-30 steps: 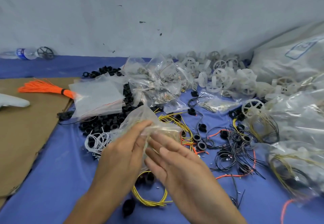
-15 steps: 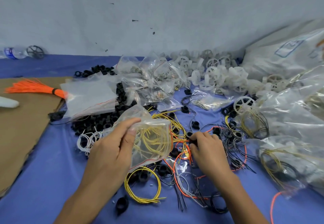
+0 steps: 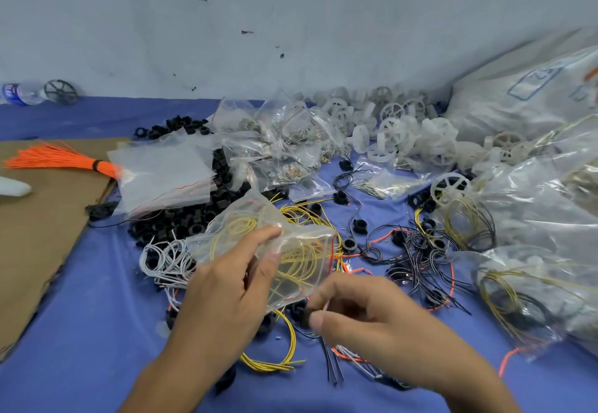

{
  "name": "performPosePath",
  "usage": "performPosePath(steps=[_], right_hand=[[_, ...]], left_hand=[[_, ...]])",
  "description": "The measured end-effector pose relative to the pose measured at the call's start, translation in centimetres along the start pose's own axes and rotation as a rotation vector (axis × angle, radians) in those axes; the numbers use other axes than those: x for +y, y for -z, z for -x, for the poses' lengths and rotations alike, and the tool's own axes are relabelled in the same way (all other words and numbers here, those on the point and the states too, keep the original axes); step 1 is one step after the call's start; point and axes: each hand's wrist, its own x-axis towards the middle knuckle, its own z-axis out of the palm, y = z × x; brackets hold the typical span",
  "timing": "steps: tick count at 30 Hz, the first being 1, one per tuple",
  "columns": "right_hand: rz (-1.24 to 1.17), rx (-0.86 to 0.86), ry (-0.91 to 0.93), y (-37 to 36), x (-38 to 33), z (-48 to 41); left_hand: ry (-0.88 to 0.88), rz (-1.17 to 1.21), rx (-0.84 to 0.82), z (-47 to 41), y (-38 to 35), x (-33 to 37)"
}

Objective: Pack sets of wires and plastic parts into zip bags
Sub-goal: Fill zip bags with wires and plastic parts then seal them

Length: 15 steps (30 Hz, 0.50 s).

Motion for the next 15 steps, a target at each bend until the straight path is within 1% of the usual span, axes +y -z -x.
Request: performPosePath(steps=[2, 3, 4, 6, 7, 8, 10, 11, 13, 14, 15], right_hand=[[0.168, 0.137, 0.060, -1.5, -0.1, -0.7], [0.232, 0.166, 0.085, -2.0, 0.0, -1.0], [0.261, 0.158, 0.101, -2.5, -0.1, -1.1], [0.232, 0.125, 0.112, -3.0, -0.2, -0.9], [0.202, 0.145, 0.120, -2.8, -0.1, -0.8], [0.178, 0.196, 0.129, -2.4, 0.2, -0.5], [0.183, 0.371, 0.127, -0.9, 1.3, 0.1], [0.242, 0.472, 0.095, 0.2, 2.2, 0.4], [0.475, 0.614, -0.049, 2.8, 4.2, 1.1], [0.622, 0.608, -0.162, 4.0, 5.3, 1.4], [0.763, 0.541, -0.288, 4.9, 6.4, 1.6]], left_hand=[[0.000, -0.017, -0.007, 0.1, -0.1, 0.2], [0.004, -0.016, -0.007, 0.2, 0.0, 0.2], [0.010, -0.010, -0.003, 0.2, 0.1, 0.1], [0.021, -0.009, 0.013, 0.2, 0.4, 0.0], [0.027, -0.013, 0.019, 0.2, 0.5, -0.2], [0.032, -0.014, 0.025, 0.2, 0.7, -0.2], [0.036, -0.009, 0.032, 0.2, 0.9, -0.4], [0.036, -0.006, 0.031, 0.2, 0.9, -0.4], [0.040, 0.003, 0.019, 0.3, 0.7, -0.4], [0.045, 0.011, 0.015, 0.3, 0.6, -0.4], [0.050, 0.018, 0.012, 0.4, 0.5, -0.4]])
